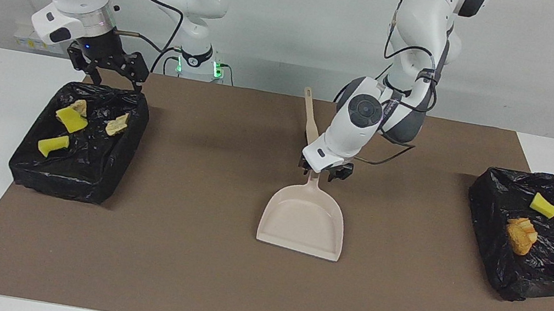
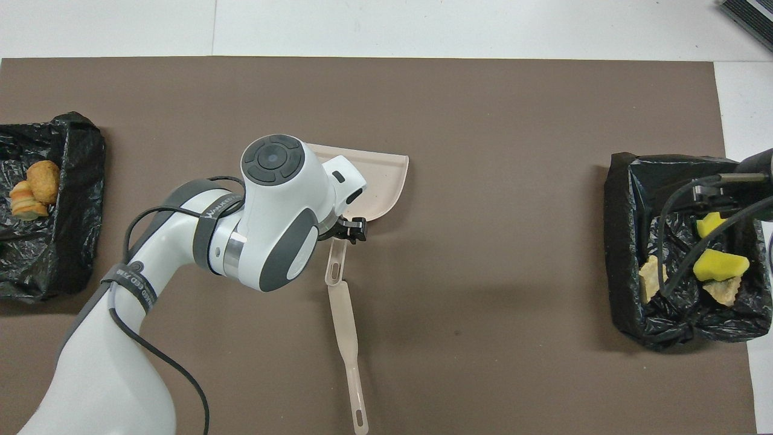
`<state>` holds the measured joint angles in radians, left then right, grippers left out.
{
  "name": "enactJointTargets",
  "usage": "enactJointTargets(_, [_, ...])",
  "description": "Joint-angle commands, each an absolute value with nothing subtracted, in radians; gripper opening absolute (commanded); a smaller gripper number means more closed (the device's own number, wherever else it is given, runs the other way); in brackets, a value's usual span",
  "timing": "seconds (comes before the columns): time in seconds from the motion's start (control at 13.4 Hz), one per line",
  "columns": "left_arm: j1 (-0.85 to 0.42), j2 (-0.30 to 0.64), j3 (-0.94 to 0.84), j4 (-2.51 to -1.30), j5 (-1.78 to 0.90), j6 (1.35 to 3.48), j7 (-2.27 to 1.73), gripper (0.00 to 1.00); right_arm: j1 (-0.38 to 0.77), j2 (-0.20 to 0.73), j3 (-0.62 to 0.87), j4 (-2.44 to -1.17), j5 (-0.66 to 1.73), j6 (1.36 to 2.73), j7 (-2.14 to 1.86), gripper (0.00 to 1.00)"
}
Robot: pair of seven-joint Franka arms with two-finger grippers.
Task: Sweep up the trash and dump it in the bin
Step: 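Lower the dustpan onto the table beside the brush with the left gripper, then open the left gripper and withdraw it from the dustpan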
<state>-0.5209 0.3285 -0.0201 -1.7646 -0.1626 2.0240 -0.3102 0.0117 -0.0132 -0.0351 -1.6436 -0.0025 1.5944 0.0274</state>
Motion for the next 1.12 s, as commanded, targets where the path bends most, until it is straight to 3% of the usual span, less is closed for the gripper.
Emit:
enactJointTargets(0.0, [-0.467, 0.285, -0.018, -1.772, -0.169, 2.033, -0.296, 1.00, 0.014, -0.015, -0.037, -1.640, -0.005, 1.603, 0.040, 1.00])
enactJointTargets(0.37, [-0.333, 0.192, -0.006, -1.726, -0.125, 1.999, -0.293, 1.00, 0.014, -0.015, -0.037, -1.640, -0.005, 1.603, 0.040, 1.00])
enactJointTargets(0.67, [-0.208, 0.190, -0.002, -1.560, -0.035, 1.815, -0.082, 1.00, 0.014, -0.015, -0.037, -1.640, -0.005, 1.603, 0.040, 1.00])
enactJointTargets(1.05, [-0.106, 0.109, 0.031, -1.546, 0.031, 1.734, 0.211, 1.00, 0.014, -0.015, -0.037, -1.640, -0.005, 1.603, 0.040, 1.00])
